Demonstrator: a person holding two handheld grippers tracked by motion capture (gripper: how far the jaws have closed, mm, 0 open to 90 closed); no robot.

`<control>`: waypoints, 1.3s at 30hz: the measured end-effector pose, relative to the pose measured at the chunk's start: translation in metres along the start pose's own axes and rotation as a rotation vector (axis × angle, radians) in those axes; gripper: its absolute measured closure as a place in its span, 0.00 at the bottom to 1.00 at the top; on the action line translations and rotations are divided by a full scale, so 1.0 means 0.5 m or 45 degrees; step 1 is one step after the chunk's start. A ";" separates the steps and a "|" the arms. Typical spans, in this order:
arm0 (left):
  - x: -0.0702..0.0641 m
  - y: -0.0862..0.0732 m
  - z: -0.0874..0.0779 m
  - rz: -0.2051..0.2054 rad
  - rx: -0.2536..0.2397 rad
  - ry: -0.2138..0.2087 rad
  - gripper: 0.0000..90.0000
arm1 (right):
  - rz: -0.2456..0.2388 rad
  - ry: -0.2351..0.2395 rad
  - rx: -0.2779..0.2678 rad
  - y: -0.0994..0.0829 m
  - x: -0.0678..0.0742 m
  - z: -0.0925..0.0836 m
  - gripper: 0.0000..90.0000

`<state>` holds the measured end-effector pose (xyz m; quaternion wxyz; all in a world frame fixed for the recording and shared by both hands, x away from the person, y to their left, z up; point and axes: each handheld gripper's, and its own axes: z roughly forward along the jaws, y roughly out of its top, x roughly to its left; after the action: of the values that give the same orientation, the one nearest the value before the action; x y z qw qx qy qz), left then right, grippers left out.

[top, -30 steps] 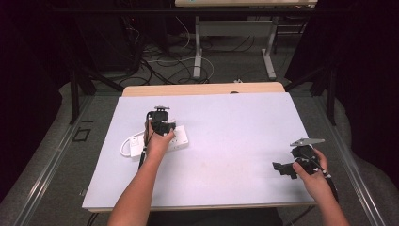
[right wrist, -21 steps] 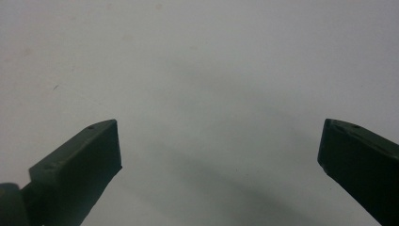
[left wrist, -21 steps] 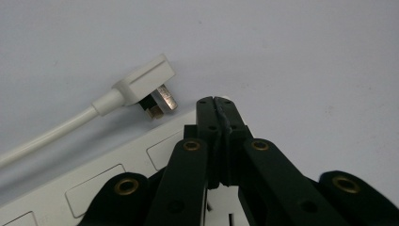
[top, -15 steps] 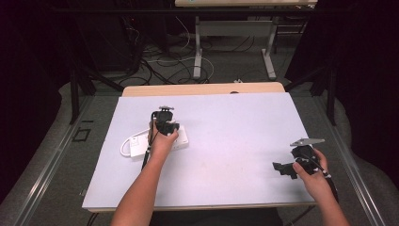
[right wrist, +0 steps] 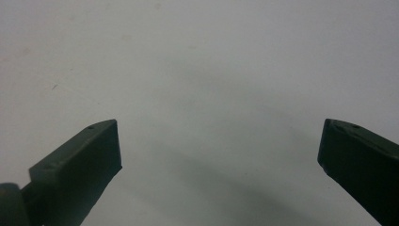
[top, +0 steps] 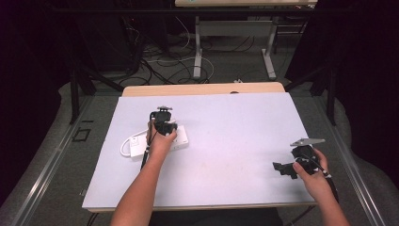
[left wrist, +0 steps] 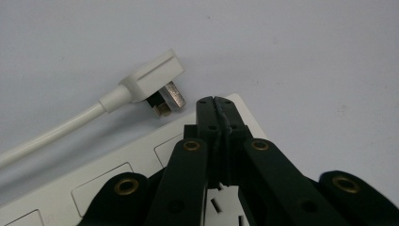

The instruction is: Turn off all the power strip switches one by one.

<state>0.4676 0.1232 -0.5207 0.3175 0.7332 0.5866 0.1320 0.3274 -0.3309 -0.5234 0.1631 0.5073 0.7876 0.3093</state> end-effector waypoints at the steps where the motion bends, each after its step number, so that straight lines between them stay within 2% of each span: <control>1: 0.000 -0.001 0.000 0.000 0.007 0.004 1.00 | 0.001 -0.002 0.001 0.000 0.000 0.000 0.00; 14: 0.009 -0.006 0.007 -0.017 0.015 -0.003 1.00 | -0.001 -0.001 0.001 0.000 0.000 0.000 0.00; 16: 0.010 -0.009 0.007 -0.023 0.023 -0.042 1.00 | 0.000 -0.001 0.000 0.000 0.000 0.000 0.00; 17: 0.009 -0.010 0.009 -0.023 0.006 -0.037 1.00 | 0.000 -0.001 -0.001 0.000 0.000 0.000 0.00; 22: 0.006 -0.009 0.008 -0.012 0.022 -0.026 1.00 | 0.003 0.000 0.001 -0.002 -0.001 0.001 0.00; 24: 0.004 -0.009 0.009 -0.005 0.005 -0.012 1.00 | 0.004 0.000 0.000 -0.001 -0.001 0.001 0.00; 29: 0.004 -0.009 0.008 -0.003 0.007 0.001 1.00 | 0.012 0.001 0.001 -0.001 0.000 0.003 0.00; 30: 0.004 -0.009 0.007 0.000 0.007 0.003 1.00 | -0.002 0.006 0.006 -0.002 -0.003 0.003 0.00; 39: 0.010 -0.009 -0.011 0.004 -0.027 -0.002 1.00 | 0.015 0.002 -0.001 0.000 -0.002 0.003 0.00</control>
<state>0.4622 0.1300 -0.5200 0.3257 0.7308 0.5837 0.1382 0.3286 -0.3313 -0.5246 0.1608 0.5116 0.7846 0.3111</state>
